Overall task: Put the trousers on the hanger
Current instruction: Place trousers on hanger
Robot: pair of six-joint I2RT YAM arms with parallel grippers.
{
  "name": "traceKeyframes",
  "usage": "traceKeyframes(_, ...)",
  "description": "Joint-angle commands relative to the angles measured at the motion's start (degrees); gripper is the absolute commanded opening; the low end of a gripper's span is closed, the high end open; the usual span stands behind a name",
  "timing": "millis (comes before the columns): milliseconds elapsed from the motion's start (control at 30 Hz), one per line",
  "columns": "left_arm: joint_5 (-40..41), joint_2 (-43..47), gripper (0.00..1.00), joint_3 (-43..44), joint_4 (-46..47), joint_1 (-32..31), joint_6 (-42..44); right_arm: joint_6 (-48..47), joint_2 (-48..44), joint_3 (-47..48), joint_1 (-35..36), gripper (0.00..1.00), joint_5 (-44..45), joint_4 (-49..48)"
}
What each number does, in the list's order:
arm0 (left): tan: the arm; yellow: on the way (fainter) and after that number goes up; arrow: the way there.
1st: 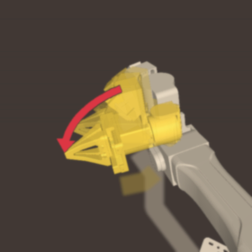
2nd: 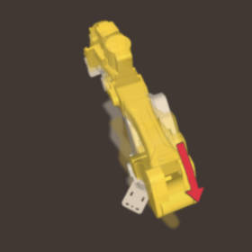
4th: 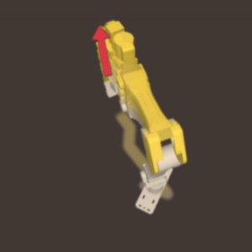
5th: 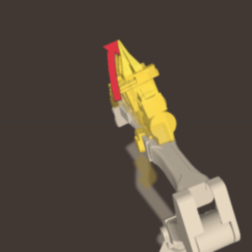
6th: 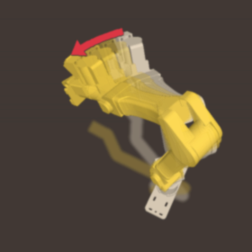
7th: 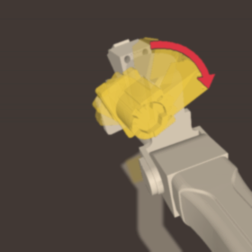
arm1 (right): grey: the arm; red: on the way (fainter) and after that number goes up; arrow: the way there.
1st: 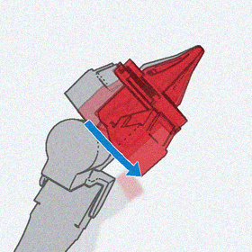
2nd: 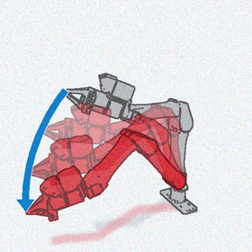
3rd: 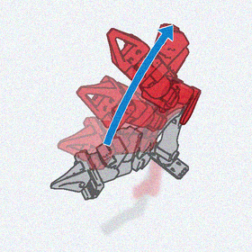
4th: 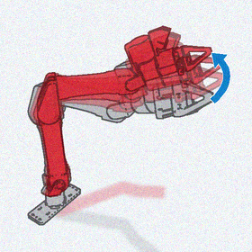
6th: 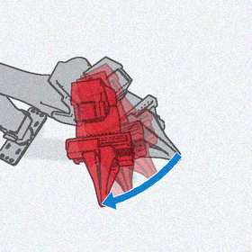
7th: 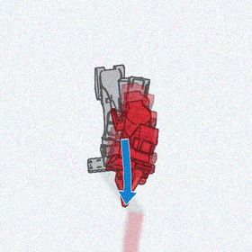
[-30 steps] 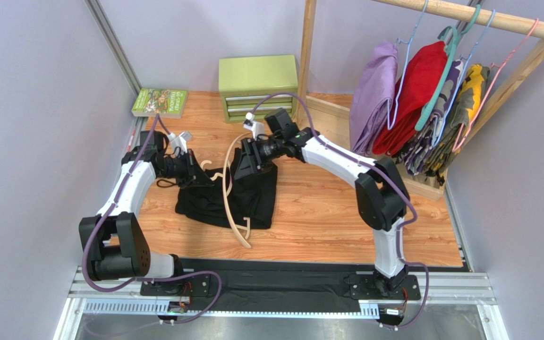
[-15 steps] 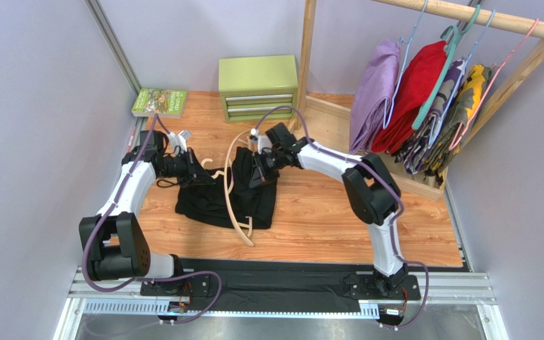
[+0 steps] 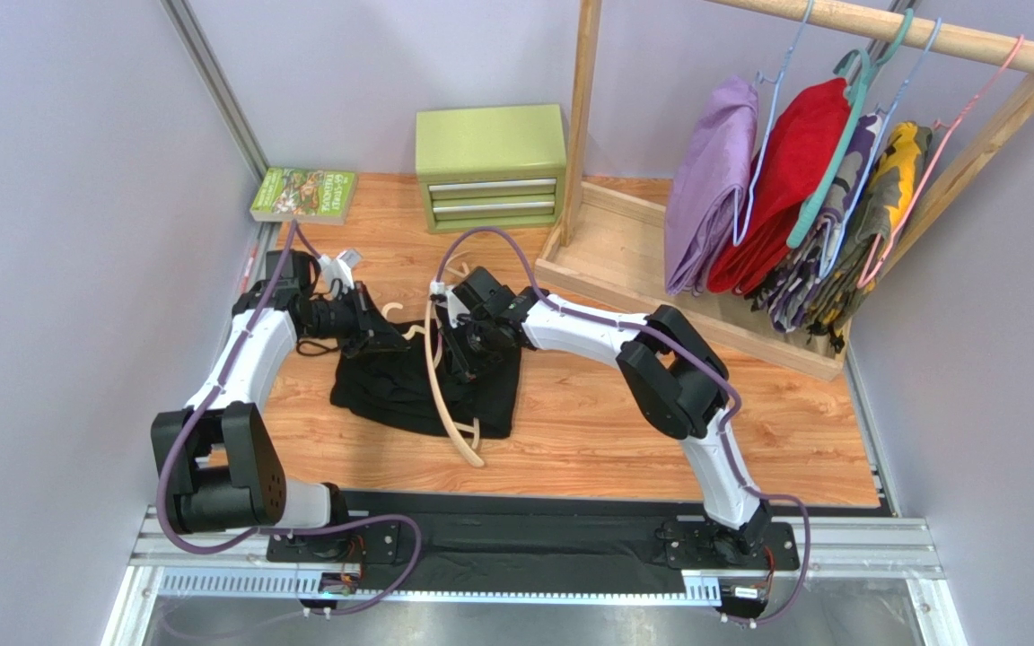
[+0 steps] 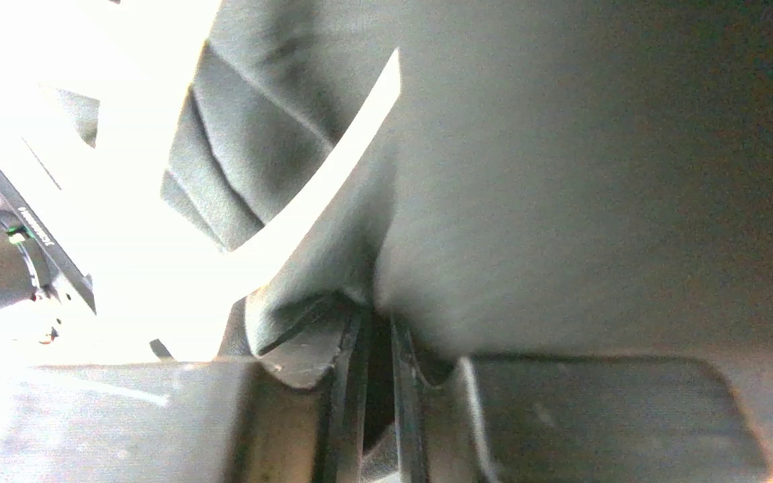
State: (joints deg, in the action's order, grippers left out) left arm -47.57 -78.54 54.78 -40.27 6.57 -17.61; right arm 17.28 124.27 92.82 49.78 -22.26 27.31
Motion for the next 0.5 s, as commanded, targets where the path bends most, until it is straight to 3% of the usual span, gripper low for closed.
traceKeyframes(0,-4.11,1.81,0.0,0.5,2.57,0.2,-2.0,-4.53,-6.3,1.67,-1.61,0.16,0.93,2.22)
traceKeyframes(233,-3.58,2.34,0.0,0.59,0.81,0.2,0.02,-7.34,-13.25,1.84,-6.01,0.09,-8.15,2.05)
traceKeyframes(467,-4.55,1.82,0.0,1.11,0.81,0.11,0.38,-8.49,-9.5,5.97,-7.94,0.02,-0.59,-1.55)
